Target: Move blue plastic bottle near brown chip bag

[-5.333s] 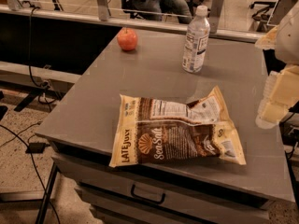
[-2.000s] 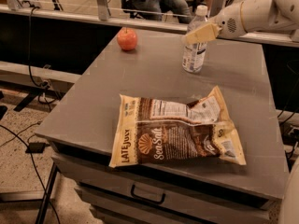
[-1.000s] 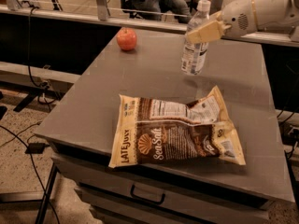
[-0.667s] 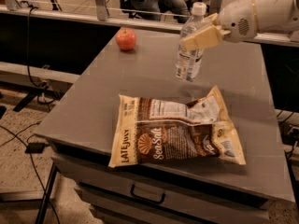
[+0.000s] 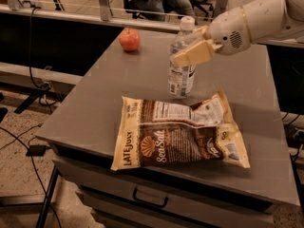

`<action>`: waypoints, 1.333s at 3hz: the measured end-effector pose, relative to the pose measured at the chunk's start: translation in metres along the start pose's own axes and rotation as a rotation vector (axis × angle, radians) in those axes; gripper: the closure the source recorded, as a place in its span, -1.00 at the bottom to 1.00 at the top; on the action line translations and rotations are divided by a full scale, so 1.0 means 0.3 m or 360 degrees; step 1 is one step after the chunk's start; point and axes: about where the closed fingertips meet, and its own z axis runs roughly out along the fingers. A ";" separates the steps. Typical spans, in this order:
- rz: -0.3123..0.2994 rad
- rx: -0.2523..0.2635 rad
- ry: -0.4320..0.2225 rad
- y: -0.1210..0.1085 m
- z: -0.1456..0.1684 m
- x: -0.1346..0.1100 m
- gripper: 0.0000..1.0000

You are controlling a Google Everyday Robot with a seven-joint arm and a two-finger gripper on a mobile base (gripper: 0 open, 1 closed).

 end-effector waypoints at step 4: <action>0.0021 -0.0228 -0.0173 0.157 0.081 0.007 0.10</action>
Offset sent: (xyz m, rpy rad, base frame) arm -0.0610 0.0303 -0.0152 0.1849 0.0706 0.1423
